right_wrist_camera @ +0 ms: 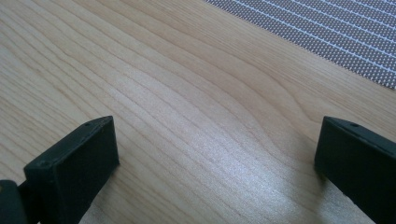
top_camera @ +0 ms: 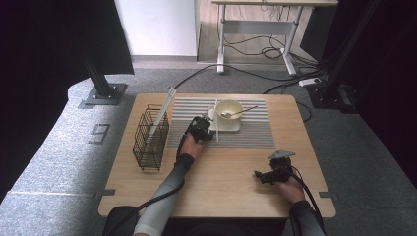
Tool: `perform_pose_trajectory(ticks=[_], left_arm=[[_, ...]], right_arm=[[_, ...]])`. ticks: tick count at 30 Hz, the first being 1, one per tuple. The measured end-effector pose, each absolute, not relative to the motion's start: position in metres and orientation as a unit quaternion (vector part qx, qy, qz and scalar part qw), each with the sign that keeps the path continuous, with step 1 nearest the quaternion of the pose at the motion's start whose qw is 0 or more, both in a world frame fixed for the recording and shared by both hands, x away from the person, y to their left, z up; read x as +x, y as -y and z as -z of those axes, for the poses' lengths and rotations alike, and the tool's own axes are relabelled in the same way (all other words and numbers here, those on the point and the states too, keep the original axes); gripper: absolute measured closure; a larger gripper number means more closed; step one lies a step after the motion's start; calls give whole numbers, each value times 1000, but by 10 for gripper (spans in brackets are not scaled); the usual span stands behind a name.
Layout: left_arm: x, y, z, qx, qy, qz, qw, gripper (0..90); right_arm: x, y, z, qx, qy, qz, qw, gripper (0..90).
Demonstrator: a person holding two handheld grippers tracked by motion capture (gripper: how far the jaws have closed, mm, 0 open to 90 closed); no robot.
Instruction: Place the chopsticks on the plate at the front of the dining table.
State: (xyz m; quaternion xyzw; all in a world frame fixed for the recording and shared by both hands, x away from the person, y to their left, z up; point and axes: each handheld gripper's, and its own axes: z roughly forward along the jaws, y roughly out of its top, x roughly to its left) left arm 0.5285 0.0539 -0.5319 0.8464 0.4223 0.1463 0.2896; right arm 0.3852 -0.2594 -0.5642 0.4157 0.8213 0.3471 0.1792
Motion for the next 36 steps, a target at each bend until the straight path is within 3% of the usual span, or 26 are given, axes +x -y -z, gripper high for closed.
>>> perform_pose_trajectory(ticks=[12,26,31,36], left_arm=[[534,-56,528,828,-444,-127,317,577],[536,-47,523,818,-453,-121,333,373],[533,-40,529,827,-446,-119,322,374],[530,-35,532,834,-437,-123,314,447]], right_arm=[[385,259,564,415,-822,-347,179,0],[385,259,564,415,-822,-346,179,0],[385,259,564,415,-822,-346,179,0],[385,259,564,415,-822,-346,179,0]])
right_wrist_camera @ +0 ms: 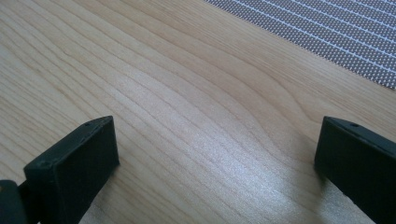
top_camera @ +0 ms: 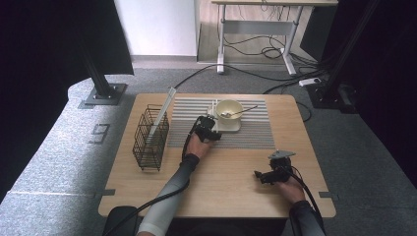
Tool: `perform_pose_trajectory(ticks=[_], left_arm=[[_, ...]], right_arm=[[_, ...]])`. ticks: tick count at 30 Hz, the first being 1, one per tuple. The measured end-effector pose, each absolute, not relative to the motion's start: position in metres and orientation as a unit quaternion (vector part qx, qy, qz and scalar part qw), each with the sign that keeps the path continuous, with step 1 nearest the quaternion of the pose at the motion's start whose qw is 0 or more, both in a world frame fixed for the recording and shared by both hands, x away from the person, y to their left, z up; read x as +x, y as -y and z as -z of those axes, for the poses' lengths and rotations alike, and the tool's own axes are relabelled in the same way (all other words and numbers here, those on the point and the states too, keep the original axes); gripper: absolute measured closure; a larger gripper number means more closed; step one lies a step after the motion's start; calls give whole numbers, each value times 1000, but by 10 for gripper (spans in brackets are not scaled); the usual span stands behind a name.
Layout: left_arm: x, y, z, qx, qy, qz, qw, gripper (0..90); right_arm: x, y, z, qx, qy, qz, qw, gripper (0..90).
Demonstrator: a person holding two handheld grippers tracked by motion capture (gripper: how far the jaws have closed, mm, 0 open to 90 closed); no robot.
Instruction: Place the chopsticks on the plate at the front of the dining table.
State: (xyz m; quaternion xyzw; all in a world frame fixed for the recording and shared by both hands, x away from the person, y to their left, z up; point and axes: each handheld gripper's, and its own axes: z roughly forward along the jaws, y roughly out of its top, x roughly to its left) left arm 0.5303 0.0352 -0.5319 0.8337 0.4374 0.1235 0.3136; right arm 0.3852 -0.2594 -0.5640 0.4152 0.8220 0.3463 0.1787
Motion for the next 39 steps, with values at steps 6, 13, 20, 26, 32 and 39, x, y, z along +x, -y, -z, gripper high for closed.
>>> perform_pose_trajectory(ticks=[6,13,20,26,32,39], left_arm=[[529,-33,532,837,-432,-130,309,562],[529,-33,532,840,-426,-133,308,602],[528,-36,533,841,-419,-132,315,527],[523,-41,528,842,-401,-136,333,399],[515,-47,521,839,-384,-121,367,264],[499,-50,518,850,-351,-127,372,73]], right_arm=[[385,259,564,415,-822,-346,179,0],[385,259,564,415,-822,-346,179,0],[385,259,564,415,-822,-346,179,0],[385,259,564,415,-822,-346,179,0],[385,259,564,415,-822,-347,179,0],[385,259,564,415,-822,-346,179,0]])
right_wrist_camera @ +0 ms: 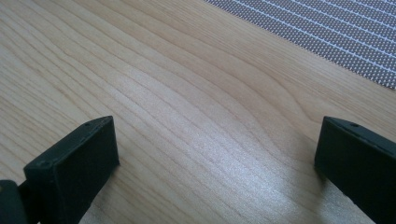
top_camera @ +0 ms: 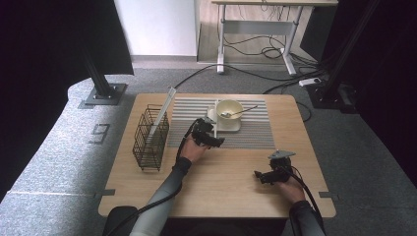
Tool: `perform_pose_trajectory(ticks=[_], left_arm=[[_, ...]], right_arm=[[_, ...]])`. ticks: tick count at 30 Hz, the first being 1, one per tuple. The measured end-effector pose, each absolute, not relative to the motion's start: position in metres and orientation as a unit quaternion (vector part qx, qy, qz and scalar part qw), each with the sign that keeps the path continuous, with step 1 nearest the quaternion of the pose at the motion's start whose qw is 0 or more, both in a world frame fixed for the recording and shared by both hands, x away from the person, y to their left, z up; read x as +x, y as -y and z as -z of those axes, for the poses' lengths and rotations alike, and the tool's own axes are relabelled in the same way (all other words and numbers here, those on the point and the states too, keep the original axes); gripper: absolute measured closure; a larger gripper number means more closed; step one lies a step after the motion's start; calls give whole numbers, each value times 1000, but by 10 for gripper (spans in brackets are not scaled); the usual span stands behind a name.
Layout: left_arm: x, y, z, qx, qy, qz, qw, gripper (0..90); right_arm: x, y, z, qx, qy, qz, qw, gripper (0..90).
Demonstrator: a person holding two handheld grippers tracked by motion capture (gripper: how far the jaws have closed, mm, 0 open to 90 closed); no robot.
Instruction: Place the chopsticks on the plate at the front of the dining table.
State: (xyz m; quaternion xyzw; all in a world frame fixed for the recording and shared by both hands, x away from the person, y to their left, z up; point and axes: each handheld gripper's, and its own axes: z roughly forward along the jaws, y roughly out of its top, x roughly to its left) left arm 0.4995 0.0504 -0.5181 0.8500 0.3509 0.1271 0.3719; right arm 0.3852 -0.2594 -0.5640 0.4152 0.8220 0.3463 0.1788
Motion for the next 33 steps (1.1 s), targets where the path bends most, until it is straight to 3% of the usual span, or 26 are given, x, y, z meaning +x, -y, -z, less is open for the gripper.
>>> perform_pose_trajectory(ticks=[2,14,33], left_arm=[[494,-51,519,857,-335,-120,373,0],[462,-64,524,855,-298,-94,415,0],[448,-51,548,872,-263,-79,405,0]], right_arm=[[385,259,564,415,-822,-346,179,0],[385,259,564,415,-822,-347,179,0],[385,259,564,415,-822,-346,179,0]])
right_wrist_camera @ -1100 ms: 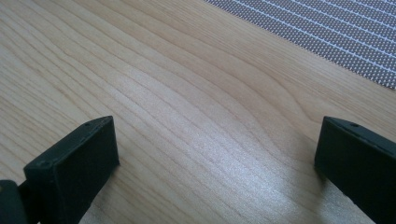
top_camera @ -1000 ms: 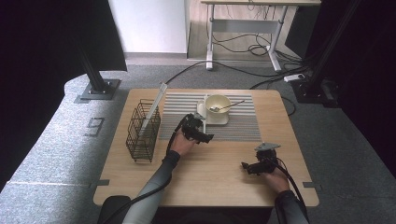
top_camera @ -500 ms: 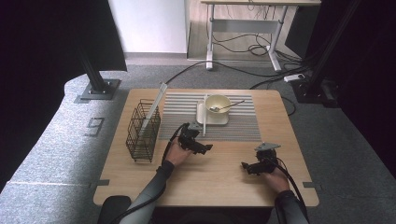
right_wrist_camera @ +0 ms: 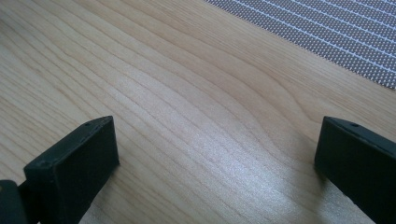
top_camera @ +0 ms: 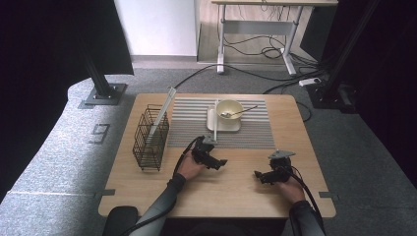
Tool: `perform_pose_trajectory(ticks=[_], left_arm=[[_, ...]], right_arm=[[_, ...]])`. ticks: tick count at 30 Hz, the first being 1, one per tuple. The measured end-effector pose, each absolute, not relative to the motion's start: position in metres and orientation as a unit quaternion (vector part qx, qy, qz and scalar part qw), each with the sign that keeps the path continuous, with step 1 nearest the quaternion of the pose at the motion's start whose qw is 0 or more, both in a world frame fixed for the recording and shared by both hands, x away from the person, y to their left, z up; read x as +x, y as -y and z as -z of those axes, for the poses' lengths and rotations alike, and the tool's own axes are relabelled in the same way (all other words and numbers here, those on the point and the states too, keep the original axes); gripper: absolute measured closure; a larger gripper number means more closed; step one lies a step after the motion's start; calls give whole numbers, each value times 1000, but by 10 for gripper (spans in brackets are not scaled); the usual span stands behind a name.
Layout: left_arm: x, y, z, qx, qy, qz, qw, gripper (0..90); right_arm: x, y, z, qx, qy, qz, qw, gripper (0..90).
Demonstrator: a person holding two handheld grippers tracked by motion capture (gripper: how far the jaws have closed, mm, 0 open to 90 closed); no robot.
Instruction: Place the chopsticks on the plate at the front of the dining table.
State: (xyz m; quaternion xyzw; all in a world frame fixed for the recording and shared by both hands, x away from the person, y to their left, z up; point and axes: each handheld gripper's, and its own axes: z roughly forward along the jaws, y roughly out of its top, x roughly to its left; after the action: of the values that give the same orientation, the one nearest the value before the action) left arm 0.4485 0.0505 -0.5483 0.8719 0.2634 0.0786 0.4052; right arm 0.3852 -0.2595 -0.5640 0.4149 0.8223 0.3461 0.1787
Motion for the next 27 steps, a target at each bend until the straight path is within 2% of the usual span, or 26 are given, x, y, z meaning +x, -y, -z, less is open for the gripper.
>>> perform_pose_trajectory(ticks=[27], left_arm=[[463,-43,555,871,-281,-68,397,0]], right_arm=[[385,259,564,415,-822,-346,179,0]])
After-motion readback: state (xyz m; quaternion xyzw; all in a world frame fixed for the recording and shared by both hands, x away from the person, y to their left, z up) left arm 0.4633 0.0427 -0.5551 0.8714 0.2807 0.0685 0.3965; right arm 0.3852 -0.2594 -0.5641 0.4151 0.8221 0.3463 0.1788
